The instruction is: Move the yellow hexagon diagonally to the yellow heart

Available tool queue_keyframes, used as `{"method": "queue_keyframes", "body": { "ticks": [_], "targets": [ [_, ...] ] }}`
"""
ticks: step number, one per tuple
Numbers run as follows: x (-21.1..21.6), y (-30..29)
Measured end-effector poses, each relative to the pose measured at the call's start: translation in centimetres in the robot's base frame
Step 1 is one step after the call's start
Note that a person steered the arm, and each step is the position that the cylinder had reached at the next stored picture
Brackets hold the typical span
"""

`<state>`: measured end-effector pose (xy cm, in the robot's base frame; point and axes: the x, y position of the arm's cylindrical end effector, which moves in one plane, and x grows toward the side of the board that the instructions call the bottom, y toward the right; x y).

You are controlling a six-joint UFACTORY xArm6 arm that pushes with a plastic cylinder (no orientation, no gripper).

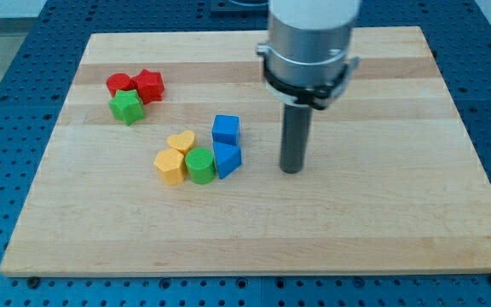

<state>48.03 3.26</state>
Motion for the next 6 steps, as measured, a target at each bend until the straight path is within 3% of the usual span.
{"method": "queue_keyframes", "body": {
  "ticks": [4, 5, 6],
  "targets": [
    [-2.5, -11.0],
    [-1.0, -12.7],
    [3.4, -13.2]
  ]
}}
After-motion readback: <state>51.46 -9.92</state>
